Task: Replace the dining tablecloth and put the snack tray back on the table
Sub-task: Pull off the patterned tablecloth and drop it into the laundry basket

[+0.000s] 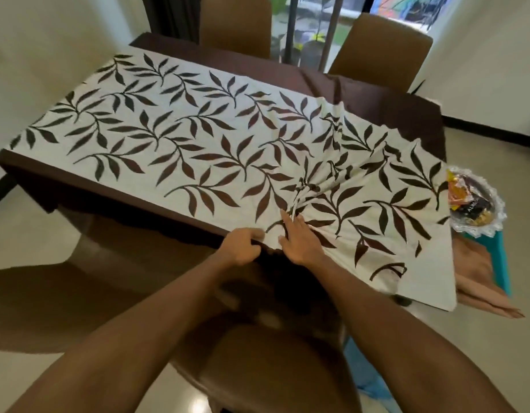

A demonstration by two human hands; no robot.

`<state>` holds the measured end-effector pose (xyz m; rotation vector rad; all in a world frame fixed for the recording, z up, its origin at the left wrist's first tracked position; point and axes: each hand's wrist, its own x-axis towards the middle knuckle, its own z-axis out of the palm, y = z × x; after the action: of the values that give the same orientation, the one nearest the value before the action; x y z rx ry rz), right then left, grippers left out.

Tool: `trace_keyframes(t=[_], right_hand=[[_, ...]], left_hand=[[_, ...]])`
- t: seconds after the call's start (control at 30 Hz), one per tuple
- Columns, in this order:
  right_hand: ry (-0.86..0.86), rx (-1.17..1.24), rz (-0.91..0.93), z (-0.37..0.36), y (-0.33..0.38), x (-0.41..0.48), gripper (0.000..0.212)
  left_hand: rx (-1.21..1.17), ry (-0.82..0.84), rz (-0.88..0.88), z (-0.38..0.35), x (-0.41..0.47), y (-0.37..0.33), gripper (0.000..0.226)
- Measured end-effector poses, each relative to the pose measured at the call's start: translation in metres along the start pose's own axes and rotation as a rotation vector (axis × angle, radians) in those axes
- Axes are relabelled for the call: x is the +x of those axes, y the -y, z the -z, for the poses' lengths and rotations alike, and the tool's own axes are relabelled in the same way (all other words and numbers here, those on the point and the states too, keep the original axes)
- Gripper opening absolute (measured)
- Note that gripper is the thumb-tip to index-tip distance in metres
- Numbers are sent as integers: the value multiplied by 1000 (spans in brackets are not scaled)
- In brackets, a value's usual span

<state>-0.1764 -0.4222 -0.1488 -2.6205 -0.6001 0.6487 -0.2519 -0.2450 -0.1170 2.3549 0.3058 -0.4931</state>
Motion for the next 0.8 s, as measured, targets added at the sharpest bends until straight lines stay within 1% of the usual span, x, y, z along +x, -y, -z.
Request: trace_keyframes(t=[0.1, 0.13, 0.23, 0.27, 0.33, 0.37, 0.43, 0.5, 0.57, 0.63, 0.73, 0.8], right_hand=[[-48, -26, -68, -3, 17, 9, 70], [-71, -34, -93, -5, 21, 12, 69], [-155, -63, -145, -14, 32, 18, 64], [-192, -59, -163, -17, 36, 23, 62], [-281, -42, -205, -22, 41, 29, 61], [-314, -12, -230, -25, 44, 32, 63], [-348, 46, -247, -30, 49, 39, 72], [-352, 71, -264, -35, 52, 45, 84], [-342, 73, -264, -38, 59, 55, 93], [-329, 90, -268, -36, 68, 64, 98], [-268, 103, -240, -38, 108, 91, 106], [-256, 134, -211, -42, 141, 111, 107]], left_hand=[[-35, 75, -65, 13, 4, 11, 42], [-42, 58, -75, 19, 6, 16, 39], [-110, -117, -73, 49, 12, 43, 37], [-64, -171, -80, 61, 16, 57, 39], [137, -267, -55, 87, 29, 87, 49], [239, -307, -4, 100, 37, 104, 55], [331, -371, 167, 122, 51, 136, 67], [309, -350, 277, 131, 60, 157, 75], [262, -368, 294, 128, 64, 168, 78], [221, -391, 271, 117, 61, 164, 78], [169, -410, 203, 109, 55, 166, 75], [145, -405, 130, 110, 53, 168, 72]])
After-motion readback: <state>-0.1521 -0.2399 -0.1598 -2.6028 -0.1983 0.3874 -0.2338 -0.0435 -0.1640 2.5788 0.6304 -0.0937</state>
